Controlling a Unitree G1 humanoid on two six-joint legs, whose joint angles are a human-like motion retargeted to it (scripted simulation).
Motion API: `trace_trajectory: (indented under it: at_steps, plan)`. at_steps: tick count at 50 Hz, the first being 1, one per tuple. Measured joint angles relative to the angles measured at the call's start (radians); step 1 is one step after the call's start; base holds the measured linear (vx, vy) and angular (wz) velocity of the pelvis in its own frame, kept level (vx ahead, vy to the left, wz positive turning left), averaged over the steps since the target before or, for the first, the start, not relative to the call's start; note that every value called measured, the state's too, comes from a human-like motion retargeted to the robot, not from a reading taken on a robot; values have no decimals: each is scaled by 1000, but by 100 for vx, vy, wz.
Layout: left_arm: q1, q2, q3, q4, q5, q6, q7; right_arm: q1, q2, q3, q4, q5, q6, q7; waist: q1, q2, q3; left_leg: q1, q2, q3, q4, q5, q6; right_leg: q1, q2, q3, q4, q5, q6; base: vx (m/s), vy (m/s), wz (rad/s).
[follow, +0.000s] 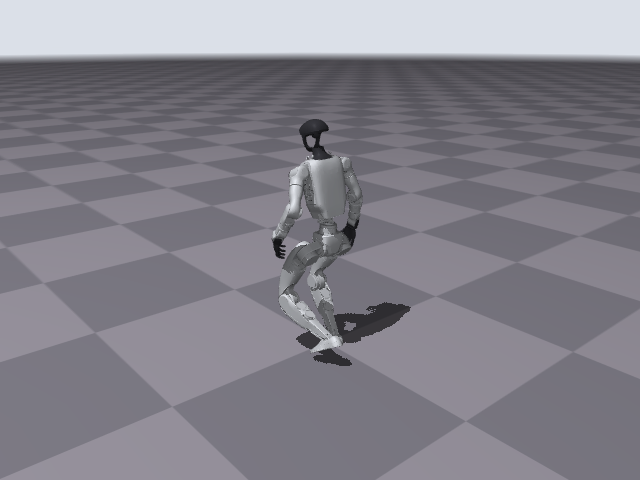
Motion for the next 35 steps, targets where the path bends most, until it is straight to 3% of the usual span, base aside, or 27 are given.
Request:
trace_trajectory:
  at_steps: [3,5,7,10,13,15,18,23,25,27,30,32,35]
  plan:
    - [-9,79,83,-76,-2,-35,28,64,4,-73,-7,70,-1,-2,-34,0,32,122,-90,14,-191,-155,0,-70,-33,-11,82,43,25,-32,13,-52]
    - [-11,138,149,-147,-4,-50,56,102,21,-120,-43,116,-3,1,-43,-32,78,185,-145,35,-343,-222,23,-84,-83,-12,81,157,78,-39,12,-55]
    - [7,165,188,-202,-5,-57,77,129,43,-147,-93,153,-9,5,-44,-50,101,224,-161,47,-467,-188,21,-73,-89,-4,11,284,147,-41,10,-62]
    - [49,129,194,-235,-22,-46,61,147,78,-148,-178,194,-5,26,-33,-61,91,253,-165,48,-654,-2,-21,-11,-83,3,-175,428,200,-42,3,-76]
    - [78,35,150,-208,-47,-15,-1,146,109,-102,-246,225,-6,41,-16,-61,45,228,-166,31,-786,301,-131,57,-57,17,-318,569,210,-41,-4,-71]
    - [77,-16,118,-182,-56,6,-32,138,119,-60,-283,231,-14,38,-8,-72,21,194,-167,36,-812,438,-175,89,-56,29,-316,588,205,-38,-6,-42]
    - [57,-63,70,-146,-63,38,-61,129,115,4,-331,210,-36,33,3,-93,-7,140,-186,31,-778,487,-198,140,-64,51,-227,532,187,-34,-7,-32]
    - [-3,-98,18,-100,-100,88,-64,111,102,74,-385,146,-24,42,-2,-116,-58,126,-201,20,-720,388,-145,275,-49,123,-221,448,187,-24,-6,-19]
    - [-22,-107,8,-94,-109,101,-55,103,96,90,-373,108,-10,53,-6,-122,-73,129,-201,12,-663,277,-104,317,-29,162,-229,368,184,-19,-3,-23]
    - [-63,-106,12,-83,-106,105,-21,69,86,103,-317,30,10,45,-2,-122,-64,124,-200,-6,-561,81,-46,341,-9,179,-194,176,144,-17,-2,-33]
    - [-146,-109,44,-37,-38,97,67,-19,89,114,-135,-94,38,-1,18,-115,4,90,-165,1,-369,-197,44,326,-5,143,-69,-107,65,-16,0,-35]
    - [-176,-123,67,-16,-5,88,91,-58,116,107,-10,-113,46,-26,34,-105,29,71,-149,-2,-317,-202,54,326,6,138,-57,-94,59,-15,2,-37]
    - [-161,-120,76,-30,9,79,72,-60,155,89,91,-100,36,-31,68,-88,25,69,-169,-40,-352,-117,25,350,33,172,-172,50,99,-12,5,-61]
